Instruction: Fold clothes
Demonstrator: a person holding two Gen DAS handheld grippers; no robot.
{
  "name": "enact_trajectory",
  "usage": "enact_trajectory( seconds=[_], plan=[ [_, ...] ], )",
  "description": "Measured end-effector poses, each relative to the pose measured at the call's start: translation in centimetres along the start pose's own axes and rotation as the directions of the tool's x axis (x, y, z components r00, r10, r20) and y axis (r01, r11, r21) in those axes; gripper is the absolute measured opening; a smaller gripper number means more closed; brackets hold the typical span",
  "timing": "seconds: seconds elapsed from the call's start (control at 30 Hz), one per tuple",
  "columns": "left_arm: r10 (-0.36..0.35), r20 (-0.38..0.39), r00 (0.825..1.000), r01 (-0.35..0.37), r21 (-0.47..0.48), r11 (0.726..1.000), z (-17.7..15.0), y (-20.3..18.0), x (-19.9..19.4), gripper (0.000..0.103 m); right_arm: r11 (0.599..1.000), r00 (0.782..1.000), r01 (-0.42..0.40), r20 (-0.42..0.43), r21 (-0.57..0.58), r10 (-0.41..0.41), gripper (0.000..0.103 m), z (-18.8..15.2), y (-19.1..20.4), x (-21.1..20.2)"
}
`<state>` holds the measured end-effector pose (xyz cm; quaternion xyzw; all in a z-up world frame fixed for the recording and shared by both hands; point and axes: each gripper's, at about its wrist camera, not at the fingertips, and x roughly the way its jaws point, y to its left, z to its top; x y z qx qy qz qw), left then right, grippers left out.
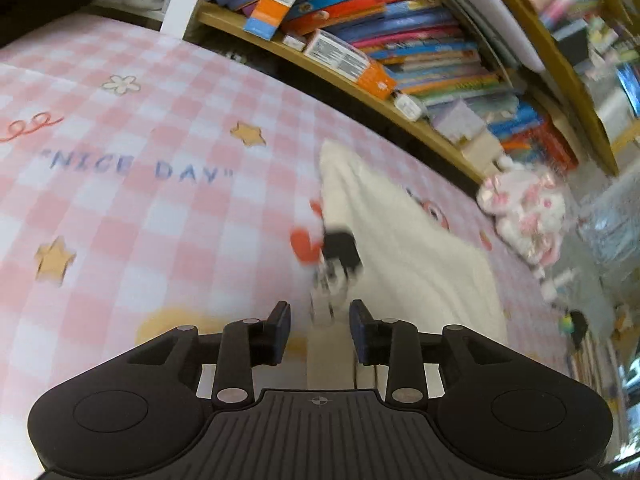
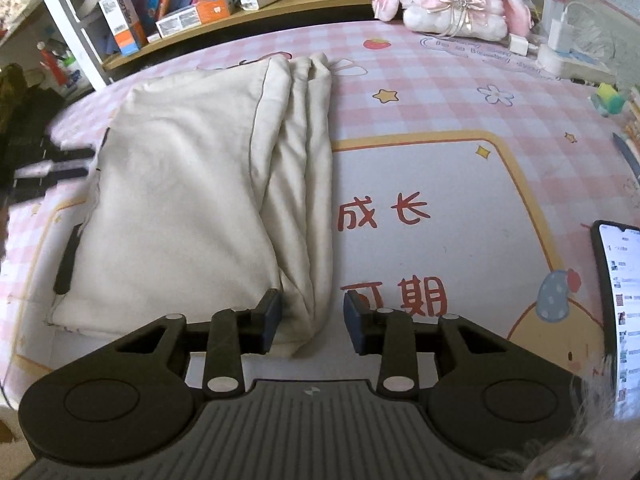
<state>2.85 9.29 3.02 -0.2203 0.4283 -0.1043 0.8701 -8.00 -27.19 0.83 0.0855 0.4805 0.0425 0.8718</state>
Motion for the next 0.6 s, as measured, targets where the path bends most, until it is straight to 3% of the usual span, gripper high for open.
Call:
enact_trajectory(
  seconds=[0.1, 0.17, 0.23, 0.4, 0.5, 0.6],
  plan=[
    [0.028, 0.021, 0.999, -0.029, 0.045, 0.999, -2.0, -1.2, -1.8, 0.034, 0.999, 0.999, -0.042, 0.011, 0.001, 0.042, 0.045, -0.5, -0.8, -0.7],
    [0.048, 0.047, 0.998, -0.050, 0.054, 0.997, -3.1, -2.0, -2.8, 0.041, 0.997, 0.997, -0.076, 0.008, 0.003, 0.076, 0.047, -0.9, -1.2, -1.0],
    [0.072, 0.077, 0.994, -0.077, 0.066, 0.995, -4.1, -2.9, -3.6, 0.057, 0.994, 0.994, -0.109, 0.005, 0.005, 0.109, 0.050, -1.4, -1.7, -1.4],
    [0.128, 0.127, 0.984, -0.147, 0.154, 0.977, -7.3, -5.7, -5.2, 0.071, 0.981, 0.981, -0.193, -0.004, 0.024, 0.193, 0.054, -2.6, -3.1, -2.2],
    [0.147, 0.151, 0.977, -0.180, 0.232, 0.956, -9.3, -7.1, -6.0, 0.081, 0.965, 0.968, -0.251, 0.001, 0.071, 0.252, 0.057, -3.2, -4.2, -2.6],
    [0.191, 0.197, 0.962, -0.251, 0.350, 0.902, -11.5, -8.6, -6.6, 0.085, 0.940, 0.950, -0.309, 0.007, 0.148, 0.311, 0.058, -3.3, -5.5, -2.6]
  ],
)
